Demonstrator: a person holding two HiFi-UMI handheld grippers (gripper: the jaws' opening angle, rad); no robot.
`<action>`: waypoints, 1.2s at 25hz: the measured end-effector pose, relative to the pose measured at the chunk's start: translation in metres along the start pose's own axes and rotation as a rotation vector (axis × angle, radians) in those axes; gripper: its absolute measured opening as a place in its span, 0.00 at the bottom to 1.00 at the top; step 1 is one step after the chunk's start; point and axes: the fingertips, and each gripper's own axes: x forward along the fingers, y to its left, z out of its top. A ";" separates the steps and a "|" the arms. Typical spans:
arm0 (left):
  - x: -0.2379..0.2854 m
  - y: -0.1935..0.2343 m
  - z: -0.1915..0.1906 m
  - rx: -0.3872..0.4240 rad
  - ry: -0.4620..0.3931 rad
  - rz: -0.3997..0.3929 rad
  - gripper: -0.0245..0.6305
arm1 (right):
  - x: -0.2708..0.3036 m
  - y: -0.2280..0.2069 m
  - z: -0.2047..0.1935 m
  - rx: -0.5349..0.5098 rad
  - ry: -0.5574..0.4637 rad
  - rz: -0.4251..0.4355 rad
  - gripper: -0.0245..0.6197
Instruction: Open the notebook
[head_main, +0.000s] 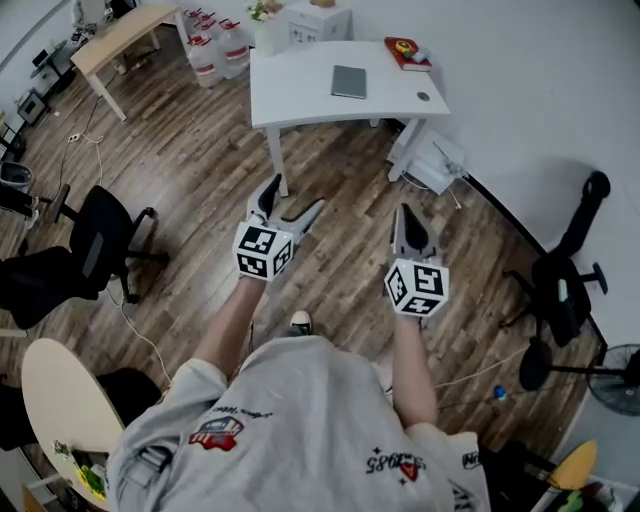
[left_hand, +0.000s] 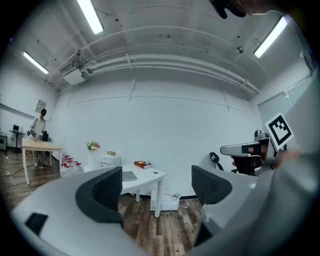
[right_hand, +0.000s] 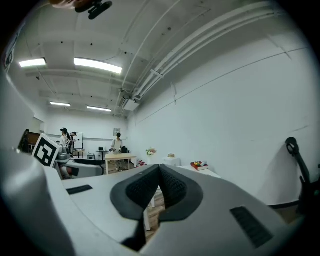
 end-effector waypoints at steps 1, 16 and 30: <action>0.000 0.003 0.001 -0.012 -0.009 0.001 0.67 | 0.001 -0.001 -0.001 0.006 0.003 -0.007 0.02; 0.041 0.049 -0.016 0.020 0.051 -0.075 0.69 | 0.043 0.008 -0.003 0.050 -0.007 -0.104 0.02; 0.131 0.036 -0.033 0.010 0.096 -0.164 0.69 | 0.078 -0.051 -0.031 0.127 0.043 -0.169 0.02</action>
